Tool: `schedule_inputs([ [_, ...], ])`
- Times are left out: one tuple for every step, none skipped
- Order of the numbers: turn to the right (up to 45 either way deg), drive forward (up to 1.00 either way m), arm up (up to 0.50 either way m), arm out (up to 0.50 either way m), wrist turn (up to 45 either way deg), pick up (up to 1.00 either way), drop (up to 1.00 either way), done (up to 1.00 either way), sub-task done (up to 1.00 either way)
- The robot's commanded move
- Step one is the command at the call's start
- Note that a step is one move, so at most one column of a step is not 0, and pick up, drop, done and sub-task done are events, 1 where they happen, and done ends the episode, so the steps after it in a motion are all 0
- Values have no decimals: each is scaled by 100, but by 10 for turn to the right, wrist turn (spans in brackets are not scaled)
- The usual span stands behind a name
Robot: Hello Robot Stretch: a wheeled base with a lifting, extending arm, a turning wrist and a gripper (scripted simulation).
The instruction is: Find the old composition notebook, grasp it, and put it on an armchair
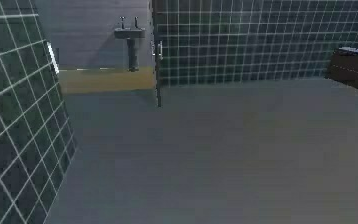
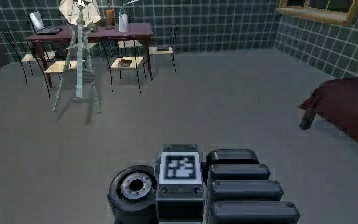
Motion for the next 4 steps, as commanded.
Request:
schedule_inputs([
  [450, 0, 0, 0, 0, 0, 0, 0, 0],
  [300, 0, 0, 0, 0, 0, 0, 0, 0],
  [0, 55, 0, 0, 0, 0, 0, 0, 0],
  [450, 0, 0, 0, 0, 0, 0, 0, 0],
])
